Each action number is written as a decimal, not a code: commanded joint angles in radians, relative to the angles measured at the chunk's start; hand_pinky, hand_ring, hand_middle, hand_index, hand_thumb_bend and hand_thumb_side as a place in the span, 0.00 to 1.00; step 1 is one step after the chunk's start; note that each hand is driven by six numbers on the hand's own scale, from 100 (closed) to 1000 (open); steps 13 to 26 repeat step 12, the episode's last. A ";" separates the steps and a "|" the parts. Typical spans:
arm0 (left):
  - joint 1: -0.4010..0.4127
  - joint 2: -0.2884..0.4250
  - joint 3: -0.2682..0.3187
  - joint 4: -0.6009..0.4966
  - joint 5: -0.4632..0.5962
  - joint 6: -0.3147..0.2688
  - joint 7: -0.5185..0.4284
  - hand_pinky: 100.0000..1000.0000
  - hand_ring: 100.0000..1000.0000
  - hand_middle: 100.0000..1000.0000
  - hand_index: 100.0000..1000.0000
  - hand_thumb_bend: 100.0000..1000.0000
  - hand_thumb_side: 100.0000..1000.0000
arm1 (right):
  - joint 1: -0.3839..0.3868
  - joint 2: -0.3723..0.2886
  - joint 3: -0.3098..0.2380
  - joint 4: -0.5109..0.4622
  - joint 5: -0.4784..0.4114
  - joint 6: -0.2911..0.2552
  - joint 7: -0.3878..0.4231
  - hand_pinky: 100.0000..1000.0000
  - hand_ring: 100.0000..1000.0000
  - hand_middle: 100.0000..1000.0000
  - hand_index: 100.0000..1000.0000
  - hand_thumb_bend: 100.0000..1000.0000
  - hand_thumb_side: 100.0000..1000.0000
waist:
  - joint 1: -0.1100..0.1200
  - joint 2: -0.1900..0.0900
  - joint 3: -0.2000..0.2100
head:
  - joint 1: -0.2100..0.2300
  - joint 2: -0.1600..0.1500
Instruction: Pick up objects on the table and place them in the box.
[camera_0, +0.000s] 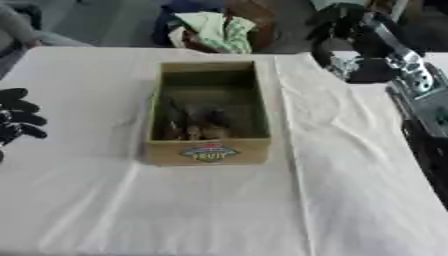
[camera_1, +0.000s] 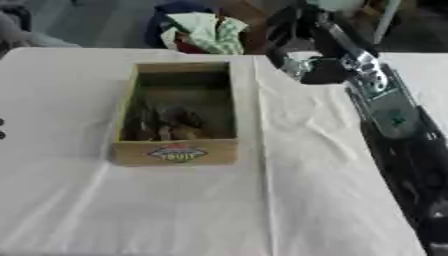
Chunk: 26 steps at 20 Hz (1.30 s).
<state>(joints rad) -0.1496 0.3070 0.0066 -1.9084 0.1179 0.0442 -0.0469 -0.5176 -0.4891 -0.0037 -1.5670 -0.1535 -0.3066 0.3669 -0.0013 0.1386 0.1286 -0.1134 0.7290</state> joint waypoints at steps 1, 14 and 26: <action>-0.001 0.003 0.014 -0.008 -0.007 -0.003 0.009 0.46 0.52 0.52 0.72 0.00 0.85 | 0.046 -0.003 -0.055 -0.116 -0.067 0.071 -0.008 0.54 0.61 0.65 0.70 0.20 0.32 | 0.005 -0.009 -0.009 | 0.010 0.004; 0.026 -0.023 0.019 -0.001 -0.015 -0.005 0.014 0.46 0.52 0.51 0.71 0.00 0.87 | 0.225 0.101 -0.113 -0.215 -0.035 0.180 -0.024 0.53 0.61 0.66 0.69 0.16 0.38 | 0.024 0.012 -0.035 | 0.015 0.037; 0.026 -0.023 0.019 -0.001 -0.015 -0.005 0.014 0.46 0.52 0.51 0.71 0.00 0.87 | 0.225 0.101 -0.113 -0.215 -0.035 0.180 -0.024 0.53 0.61 0.66 0.69 0.16 0.38 | 0.024 0.012 -0.035 | 0.015 0.037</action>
